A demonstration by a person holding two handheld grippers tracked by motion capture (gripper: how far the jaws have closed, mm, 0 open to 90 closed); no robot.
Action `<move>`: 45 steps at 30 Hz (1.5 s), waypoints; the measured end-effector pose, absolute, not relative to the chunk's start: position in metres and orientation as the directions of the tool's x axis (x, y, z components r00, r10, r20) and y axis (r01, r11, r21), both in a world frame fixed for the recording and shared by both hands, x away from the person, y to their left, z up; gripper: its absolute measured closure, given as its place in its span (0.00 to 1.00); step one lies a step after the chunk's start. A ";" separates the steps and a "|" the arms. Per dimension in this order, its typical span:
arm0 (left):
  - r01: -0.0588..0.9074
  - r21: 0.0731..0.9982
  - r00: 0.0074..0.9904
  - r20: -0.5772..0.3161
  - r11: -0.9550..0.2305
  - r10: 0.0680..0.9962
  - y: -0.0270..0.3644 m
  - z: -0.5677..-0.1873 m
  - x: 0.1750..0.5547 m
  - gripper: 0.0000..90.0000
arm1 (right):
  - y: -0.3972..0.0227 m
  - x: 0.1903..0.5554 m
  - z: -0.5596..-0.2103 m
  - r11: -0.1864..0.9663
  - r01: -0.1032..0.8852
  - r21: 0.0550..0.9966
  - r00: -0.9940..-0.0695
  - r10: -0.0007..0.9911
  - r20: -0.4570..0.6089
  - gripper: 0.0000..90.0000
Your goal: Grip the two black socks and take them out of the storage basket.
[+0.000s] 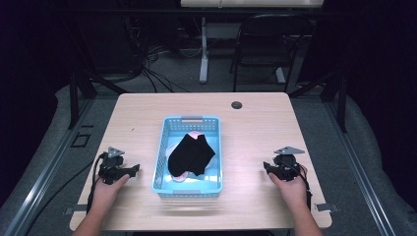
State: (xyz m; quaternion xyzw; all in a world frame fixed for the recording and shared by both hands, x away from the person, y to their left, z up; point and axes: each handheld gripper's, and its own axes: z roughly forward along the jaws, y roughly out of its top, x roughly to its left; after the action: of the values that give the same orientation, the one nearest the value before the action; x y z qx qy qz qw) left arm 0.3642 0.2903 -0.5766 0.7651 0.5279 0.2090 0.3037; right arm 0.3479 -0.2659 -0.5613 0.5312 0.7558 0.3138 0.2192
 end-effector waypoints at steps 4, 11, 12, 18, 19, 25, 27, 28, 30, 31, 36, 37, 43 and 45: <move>0.677 0.691 0.357 -0.010 -0.252 0.934 0.290 -0.576 0.364 0.30 | -0.266 0.348 -0.561 0.247 0.667 0.703 -0.346 0.938 -0.001 0.58; 0.681 0.686 0.359 -0.010 -0.255 0.933 0.292 -0.577 0.361 0.31 | -0.252 0.349 -0.553 0.272 0.642 0.717 -0.368 0.930 -0.023 0.60; 0.680 0.685 0.361 -0.001 -0.262 0.932 0.292 -0.577 0.360 0.31 | -0.250 0.349 -0.552 0.285 0.636 0.717 -0.378 0.925 -0.032 0.61; 0.678 0.689 0.359 -0.004 -0.258 0.933 0.292 -0.577 0.359 0.31 | -0.240 0.347 -0.550 0.340 0.605 0.720 -0.391 0.915 -0.104 0.62; 0.676 0.690 0.359 -0.005 -0.256 0.933 0.293 -0.576 0.359 0.31 | -0.238 0.346 -0.550 0.349 0.600 0.720 -0.386 0.914 -0.121 0.62; 0.679 0.689 0.356 -0.005 -0.255 0.935 0.294 -0.576 0.359 0.31 | -0.235 0.344 -0.540 0.332 0.610 0.719 -0.410 0.909 -0.072 0.59; 0.677 0.692 0.353 -0.005 -0.252 0.936 0.294 -0.576 0.360 0.31 | -0.232 0.344 -0.536 0.319 0.618 0.719 -0.428 0.903 -0.033 0.61; 0.679 0.689 0.353 -0.005 -0.253 0.935 0.294 -0.576 0.359 0.31 | -0.228 0.346 -0.532 0.309 0.627 0.716 -0.450 0.893 0.008 0.63; 0.680 0.688 0.354 -0.003 -0.255 0.935 0.293 -0.577 0.360 0.31 | -0.224 0.350 -0.528 0.306 0.634 0.710 -0.467 0.884 0.036 0.65; 0.680 0.688 0.354 -0.003 -0.255 0.935 0.293 -0.577 0.360 0.31 | -0.223 0.351 -0.527 0.305 0.634 0.710 -0.473 0.880 0.044 0.65; 0.681 0.686 0.354 -0.005 -0.255 0.935 0.292 -0.577 0.360 0.31 | -0.209 0.361 -0.510 0.319 0.618 0.719 -0.517 0.853 0.067 0.67; 0.681 0.686 0.354 -0.005 -0.255 0.935 0.292 -0.577 0.360 0.31 | -0.207 0.363 -0.508 0.315 0.614 0.724 -0.527 0.846 0.079 0.67; 0.679 0.689 0.358 -0.006 -0.256 0.934 0.293 -0.576 0.360 0.31 | -0.185 0.376 -0.485 0.348 0.582 0.735 -0.572 0.818 0.066 0.65; 0.678 0.689 0.358 -0.007 -0.255 0.934 0.293 -0.576 0.360 0.31 | -0.182 0.378 -0.482 0.349 0.582 0.735 -0.578 0.813 0.072 0.64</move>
State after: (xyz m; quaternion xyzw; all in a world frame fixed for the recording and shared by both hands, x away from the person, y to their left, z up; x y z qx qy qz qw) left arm 0.3600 0.2928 -0.5761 0.7645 0.5271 0.2076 0.3075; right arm 0.3782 -0.1817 -0.4824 0.4325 0.8063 0.3724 0.1551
